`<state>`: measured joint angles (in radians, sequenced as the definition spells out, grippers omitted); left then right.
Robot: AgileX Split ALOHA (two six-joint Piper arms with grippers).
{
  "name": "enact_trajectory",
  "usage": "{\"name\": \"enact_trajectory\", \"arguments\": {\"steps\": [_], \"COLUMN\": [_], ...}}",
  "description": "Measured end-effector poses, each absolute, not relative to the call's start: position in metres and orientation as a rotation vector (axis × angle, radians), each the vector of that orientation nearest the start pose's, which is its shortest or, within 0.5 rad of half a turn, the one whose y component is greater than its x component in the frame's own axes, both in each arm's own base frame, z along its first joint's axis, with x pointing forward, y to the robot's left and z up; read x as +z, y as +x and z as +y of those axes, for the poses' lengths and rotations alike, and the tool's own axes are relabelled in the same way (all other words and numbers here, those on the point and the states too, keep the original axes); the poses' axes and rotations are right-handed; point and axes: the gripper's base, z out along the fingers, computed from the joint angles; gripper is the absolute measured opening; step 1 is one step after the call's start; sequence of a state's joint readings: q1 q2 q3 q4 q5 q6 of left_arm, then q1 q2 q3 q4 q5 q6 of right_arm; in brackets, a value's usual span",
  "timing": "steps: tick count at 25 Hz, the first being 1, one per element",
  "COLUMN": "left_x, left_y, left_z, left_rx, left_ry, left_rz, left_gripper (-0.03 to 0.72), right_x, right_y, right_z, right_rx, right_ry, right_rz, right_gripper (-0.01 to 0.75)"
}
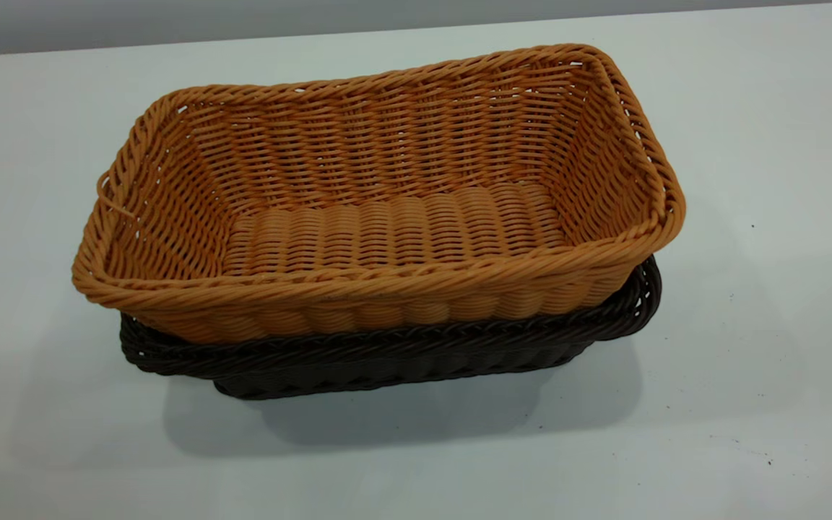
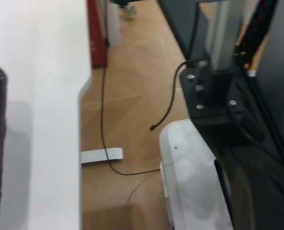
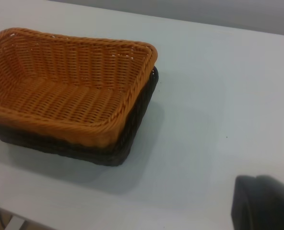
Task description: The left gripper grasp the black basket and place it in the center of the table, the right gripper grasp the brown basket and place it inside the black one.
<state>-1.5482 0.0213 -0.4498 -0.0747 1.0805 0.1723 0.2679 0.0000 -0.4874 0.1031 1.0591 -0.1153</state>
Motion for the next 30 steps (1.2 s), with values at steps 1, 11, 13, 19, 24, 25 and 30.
{"name": "enact_trajectory", "arguments": {"steps": [1,11,13,19,24,25,30], "left_x": [0.2618,0.2619,0.2619,0.2620,0.2620,0.2620,0.2619], "left_y": [-0.0058,-0.0045,-0.0041,-0.0025,-0.0011,-0.0008,0.0004], "left_z": [-0.0028,-0.0046,-0.0050,-0.0060,-0.0064,-0.0064,-0.0064], "left_rx": [-0.854,-0.667,-0.617,-0.459,-0.328,-0.306,-0.186], "left_ry": [1.699,1.380,1.294,1.019,0.789,0.751,0.541], "left_rz": [1.498,1.725,1.776,1.912,1.999,2.011,2.068], "left_gripper": [-0.001,-0.001,-0.001,-0.001,-0.001,-0.001,-0.001], "right_x": [0.2742,0.2742,0.2742,0.2742,0.2742,0.2742,0.2742], "right_y": [-0.0056,-0.0056,-0.0056,-0.0051,-0.0043,-0.0041,-0.0030], "right_z": [0.0069,0.0069,0.0070,0.0073,0.0078,0.0080,0.0084], "right_rx": [0.218,0.218,0.215,0.175,0.106,0.088,0.010], "right_ry": [-0.396,-0.396,-0.389,-0.324,-0.211,-0.181,-0.053], "right_rz": [2.020,2.020,2.021,2.030,2.042,2.044,2.050], "right_gripper": [0.005,0.005,0.005,0.005,0.005,0.005,0.005]}}
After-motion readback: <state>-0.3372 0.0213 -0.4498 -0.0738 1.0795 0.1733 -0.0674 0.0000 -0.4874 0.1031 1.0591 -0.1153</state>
